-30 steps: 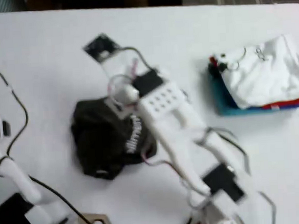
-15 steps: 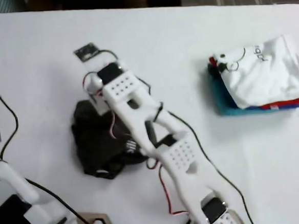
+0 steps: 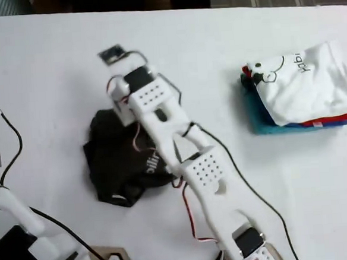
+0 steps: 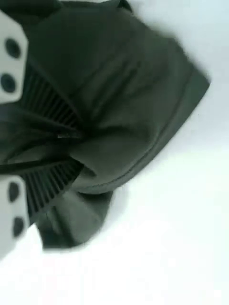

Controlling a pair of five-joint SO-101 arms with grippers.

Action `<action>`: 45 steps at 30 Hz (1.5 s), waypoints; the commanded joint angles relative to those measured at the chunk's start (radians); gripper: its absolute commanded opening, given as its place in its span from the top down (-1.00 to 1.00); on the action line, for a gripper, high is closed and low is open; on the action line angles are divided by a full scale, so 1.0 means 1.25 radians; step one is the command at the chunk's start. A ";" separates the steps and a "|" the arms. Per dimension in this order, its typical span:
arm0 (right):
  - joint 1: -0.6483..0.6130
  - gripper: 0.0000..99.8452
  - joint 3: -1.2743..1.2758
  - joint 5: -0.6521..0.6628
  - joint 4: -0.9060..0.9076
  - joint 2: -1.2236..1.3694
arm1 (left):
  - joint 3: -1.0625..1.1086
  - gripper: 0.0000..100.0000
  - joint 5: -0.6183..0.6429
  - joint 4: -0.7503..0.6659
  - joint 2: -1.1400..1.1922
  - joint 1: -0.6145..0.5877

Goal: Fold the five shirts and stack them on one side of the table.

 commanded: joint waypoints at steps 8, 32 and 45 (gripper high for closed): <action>0.144 0.96 -0.065 0.163 0.018 -0.385 | -0.002 0.63 0.001 -0.010 -0.029 0.070; -0.133 0.96 0.306 0.261 0.018 -0.651 | -0.026 0.63 0.031 -0.023 -0.032 0.045; -0.143 0.93 1.020 0.351 0.014 -0.931 | -0.101 0.63 0.028 -0.023 -0.029 -0.014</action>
